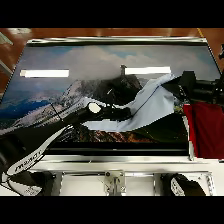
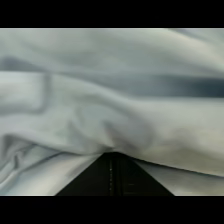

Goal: Fold the shirts.

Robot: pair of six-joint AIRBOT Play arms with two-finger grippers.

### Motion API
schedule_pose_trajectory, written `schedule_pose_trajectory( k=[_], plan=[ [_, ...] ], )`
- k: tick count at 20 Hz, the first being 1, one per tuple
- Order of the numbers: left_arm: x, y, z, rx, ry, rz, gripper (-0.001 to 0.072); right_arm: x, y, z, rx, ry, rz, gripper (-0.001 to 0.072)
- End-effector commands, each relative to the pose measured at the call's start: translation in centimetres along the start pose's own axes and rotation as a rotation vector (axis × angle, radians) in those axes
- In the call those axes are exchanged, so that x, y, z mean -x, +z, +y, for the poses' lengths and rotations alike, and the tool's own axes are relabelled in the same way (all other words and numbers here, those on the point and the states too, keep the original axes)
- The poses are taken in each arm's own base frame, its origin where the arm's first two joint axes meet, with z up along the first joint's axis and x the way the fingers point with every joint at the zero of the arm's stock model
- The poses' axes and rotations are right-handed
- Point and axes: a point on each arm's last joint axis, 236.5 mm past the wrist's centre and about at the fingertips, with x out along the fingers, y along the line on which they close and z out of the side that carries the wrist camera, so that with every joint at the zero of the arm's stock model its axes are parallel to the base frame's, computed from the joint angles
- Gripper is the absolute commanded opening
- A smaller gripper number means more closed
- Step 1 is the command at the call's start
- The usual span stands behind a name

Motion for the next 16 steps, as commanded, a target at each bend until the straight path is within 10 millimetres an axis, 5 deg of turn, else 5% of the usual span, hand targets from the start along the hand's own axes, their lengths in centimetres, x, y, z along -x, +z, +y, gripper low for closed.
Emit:
schedule_pose_trajectory(
  k=[1,4,6,9,12,14,16],
  plan=[
    [2.1,2.6,-0.7,-0.032,-0.063,-0.015,0.0037,0.6,-0.8,-0.5,0.011,-0.045,0.011,0.0067],
    [10.8,8.7,-1.5,-0.205,-0.075,-0.114,0.0037,0.1,-1.1,-2.0,0.069,-0.132,0.018,0.0067],
    [18.8,13.4,-1.5,-0.303,-0.012,-0.265,0.0037,-1.1,-1.1,-1.7,0.123,-0.155,0.014,0.0067],
    [31.1,17.8,-3.0,-0.349,0.025,-0.518,0.0037,-5.3,-1.2,0.2,0.165,-0.097,0.025,0.0067],
    [41.1,18.4,-4.7,-0.396,0.065,-0.711,0.0038,-11.9,-2.5,1.4,0.18,-0.054,0.068,0.0067],
    [45.1,17.1,-5.6,-0.423,0.086,-0.763,0.0038,-17.5,-4.3,1.3,0.173,-0.046,0.101,0.0067],
    [46.8,15.0,-6.4,-0.436,0.089,-0.754,0.0038,-22.9,-5.6,1.2,0.136,-0.026,0.086,0.0067]
  ],
)
